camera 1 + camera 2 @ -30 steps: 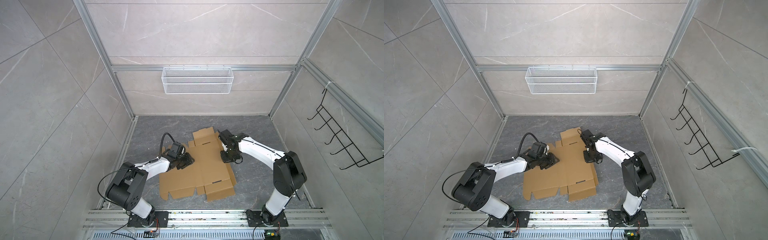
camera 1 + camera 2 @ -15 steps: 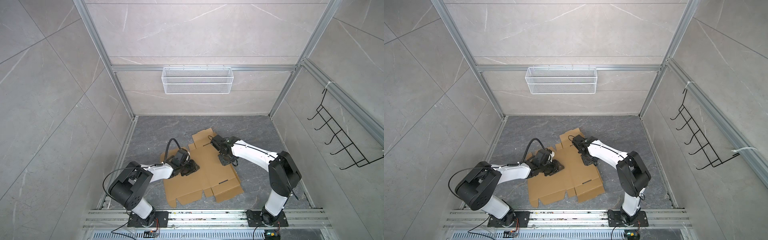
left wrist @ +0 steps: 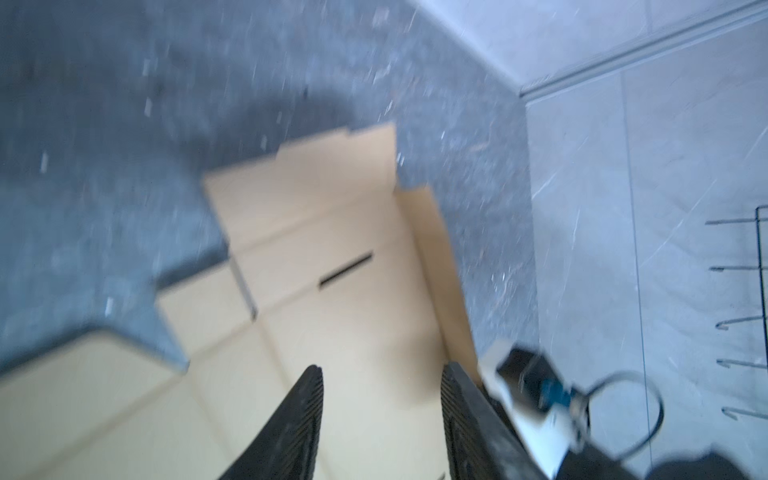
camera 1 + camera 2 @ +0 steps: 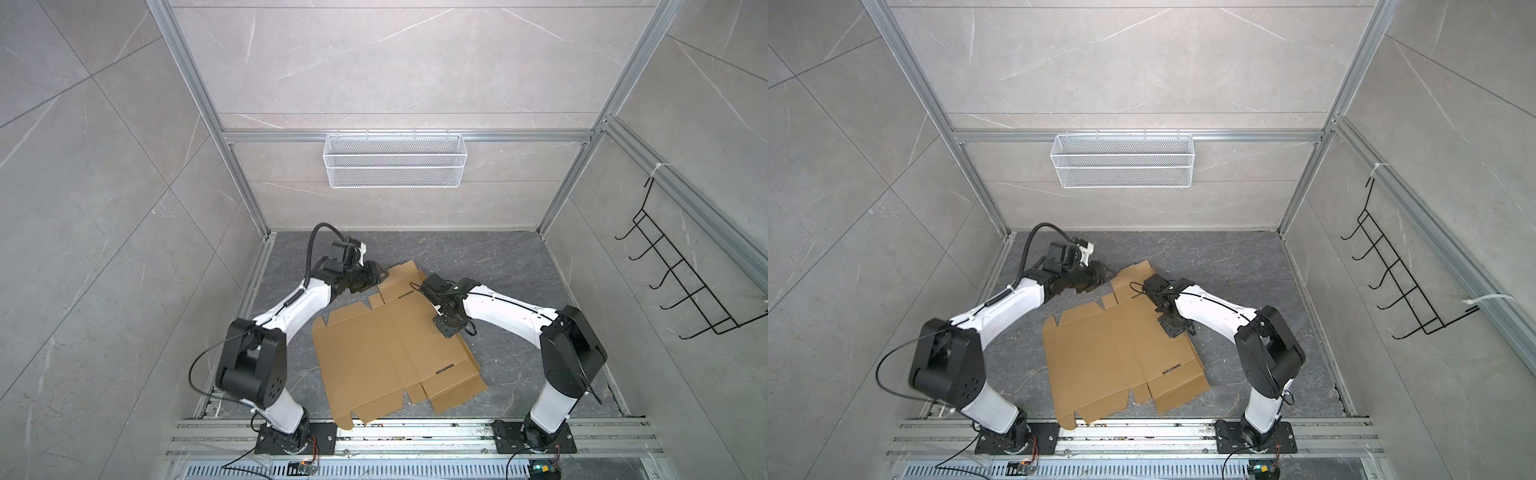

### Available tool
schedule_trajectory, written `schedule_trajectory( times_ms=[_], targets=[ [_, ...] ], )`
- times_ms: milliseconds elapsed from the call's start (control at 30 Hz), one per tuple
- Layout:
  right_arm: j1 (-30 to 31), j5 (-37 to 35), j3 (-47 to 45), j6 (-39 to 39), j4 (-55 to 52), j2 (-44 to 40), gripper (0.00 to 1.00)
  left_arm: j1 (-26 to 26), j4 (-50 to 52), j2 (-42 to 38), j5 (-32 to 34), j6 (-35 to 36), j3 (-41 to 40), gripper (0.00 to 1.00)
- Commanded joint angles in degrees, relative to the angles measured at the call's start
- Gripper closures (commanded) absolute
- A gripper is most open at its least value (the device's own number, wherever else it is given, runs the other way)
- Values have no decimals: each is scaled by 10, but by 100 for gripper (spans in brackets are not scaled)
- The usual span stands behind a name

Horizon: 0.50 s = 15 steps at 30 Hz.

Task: Assemble paper box
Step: First fold the bottom flaps of a flat cardboard box at the center of the table.

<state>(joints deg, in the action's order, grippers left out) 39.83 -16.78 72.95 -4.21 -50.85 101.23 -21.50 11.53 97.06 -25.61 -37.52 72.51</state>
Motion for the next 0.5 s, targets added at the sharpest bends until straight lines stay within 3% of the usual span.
schedule_trajectory(
  times_ms=[0,133,467],
  targets=[
    [5,7,0,23,24,-3,89,-9,39,83,-56,13,89,50],
    [5,28,-8,30,48,0,89,-19,68,152,-60,0,190,49],
    [2,66,-19,41,85,12,90,-43,45,282,-71,-59,304,48]
  ],
)
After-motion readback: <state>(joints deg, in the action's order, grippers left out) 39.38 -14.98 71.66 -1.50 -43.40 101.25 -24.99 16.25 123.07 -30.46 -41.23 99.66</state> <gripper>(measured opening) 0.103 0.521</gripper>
